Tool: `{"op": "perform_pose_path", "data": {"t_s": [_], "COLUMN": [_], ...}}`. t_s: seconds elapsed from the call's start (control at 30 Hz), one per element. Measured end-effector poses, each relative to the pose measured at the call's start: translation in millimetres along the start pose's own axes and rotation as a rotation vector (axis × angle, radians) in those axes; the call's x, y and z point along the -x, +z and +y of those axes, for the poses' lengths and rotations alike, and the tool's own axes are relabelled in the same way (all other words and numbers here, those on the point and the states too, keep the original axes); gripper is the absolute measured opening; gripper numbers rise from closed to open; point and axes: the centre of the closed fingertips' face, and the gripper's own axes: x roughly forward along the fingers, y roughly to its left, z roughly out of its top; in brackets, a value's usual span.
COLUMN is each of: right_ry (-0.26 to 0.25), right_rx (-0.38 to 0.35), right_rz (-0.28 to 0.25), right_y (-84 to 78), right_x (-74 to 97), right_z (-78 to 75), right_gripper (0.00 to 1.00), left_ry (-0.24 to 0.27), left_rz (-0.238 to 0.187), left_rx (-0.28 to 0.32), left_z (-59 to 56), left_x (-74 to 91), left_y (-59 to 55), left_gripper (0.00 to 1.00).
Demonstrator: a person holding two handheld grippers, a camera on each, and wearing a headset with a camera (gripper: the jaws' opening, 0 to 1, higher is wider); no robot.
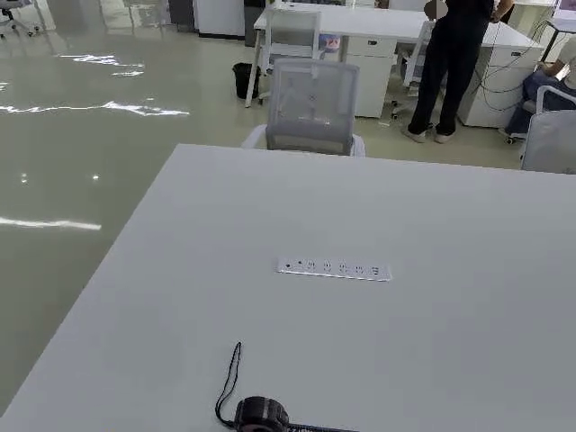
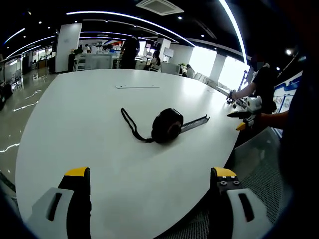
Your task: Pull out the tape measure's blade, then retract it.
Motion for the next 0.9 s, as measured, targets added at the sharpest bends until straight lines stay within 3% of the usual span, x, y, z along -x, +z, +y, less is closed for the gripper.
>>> {"op": "perform_pose_path", "data": {"t_s": [0.27,0.37,0.43,0.63,0.9], "right_ry": [-0.006,-0.006,-0.008,-0.016,-0.032], "right_rx": [-0.008,-0.005,-0.004,-0.005,-0.013], "right_rz": [-0.003,-0.005,-0.001,0.002,0.004], "right_y": [1.5,1.8,0.9,1.2,-0.9], "right_x": [0.6,0.8,0.9,3.7,5.2], "right_z": [0.1,0.6,0.6,0.7,-3.6], "right_gripper": [1.0,1.0,1.0,1.0,1.0], "left_ry": [0.011,0.02,0.023,0.025,0.059], "left_rz": [-0.012,-0.052,-0.057,-0.04,-0.012], "left_rx": [-0.005,0.016,0.027,0.006,-0.003], "left_z": [5.9,5.1,4.0,-4.2,-5.5], "left_x": [-0.6,-0.5,-1.0,-4.2,-9.4], "left_y": [4.8,17.1,21.2,24.4,27.6], "left_gripper": [0.99,0.99,0.99,0.99,0.99]}}
